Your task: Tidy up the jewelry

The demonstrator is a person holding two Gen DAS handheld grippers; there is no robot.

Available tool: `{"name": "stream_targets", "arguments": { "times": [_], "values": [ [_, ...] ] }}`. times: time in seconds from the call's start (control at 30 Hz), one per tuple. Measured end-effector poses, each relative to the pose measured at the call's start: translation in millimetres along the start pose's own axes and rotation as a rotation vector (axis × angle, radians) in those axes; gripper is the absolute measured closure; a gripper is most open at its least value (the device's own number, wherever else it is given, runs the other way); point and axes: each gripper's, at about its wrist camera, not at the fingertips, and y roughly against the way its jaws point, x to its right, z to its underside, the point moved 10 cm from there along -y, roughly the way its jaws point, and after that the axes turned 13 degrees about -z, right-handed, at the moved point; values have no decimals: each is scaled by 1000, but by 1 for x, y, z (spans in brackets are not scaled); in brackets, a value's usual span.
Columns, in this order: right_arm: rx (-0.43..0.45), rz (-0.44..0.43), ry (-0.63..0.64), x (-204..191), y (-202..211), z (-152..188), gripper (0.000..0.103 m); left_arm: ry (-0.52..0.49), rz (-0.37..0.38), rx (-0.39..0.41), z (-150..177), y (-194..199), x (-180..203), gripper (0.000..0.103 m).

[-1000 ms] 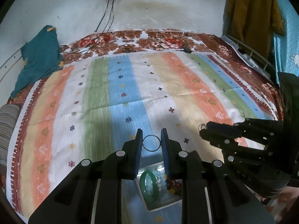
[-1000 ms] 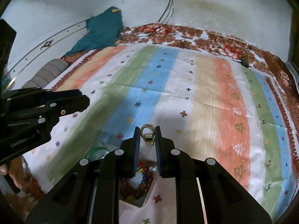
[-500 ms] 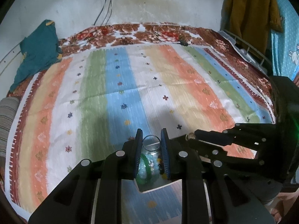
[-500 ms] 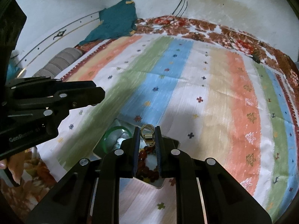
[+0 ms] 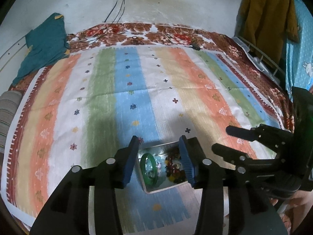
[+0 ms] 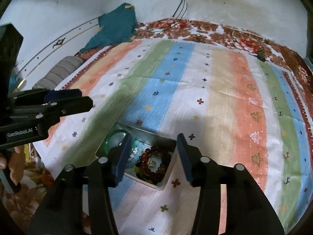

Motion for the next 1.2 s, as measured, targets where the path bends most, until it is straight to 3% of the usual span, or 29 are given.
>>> {"name": "stream_targets", "arguments": {
  "times": [0.2,0.53,0.9,1.2],
  "values": [
    [31,3,-4,0,18,4,43,2,-7,10,11,13,-6,48],
    [58,5,12,-4,35,13,24,-1,6,19,26,27,-8,24],
    [79,10,35,-9,49,25,14,-12,-8,49,52,45,-14,6],
    [100,12,28,-10,57,28,6,-47,-12,43,60,46,-8,6]
  ]
}}
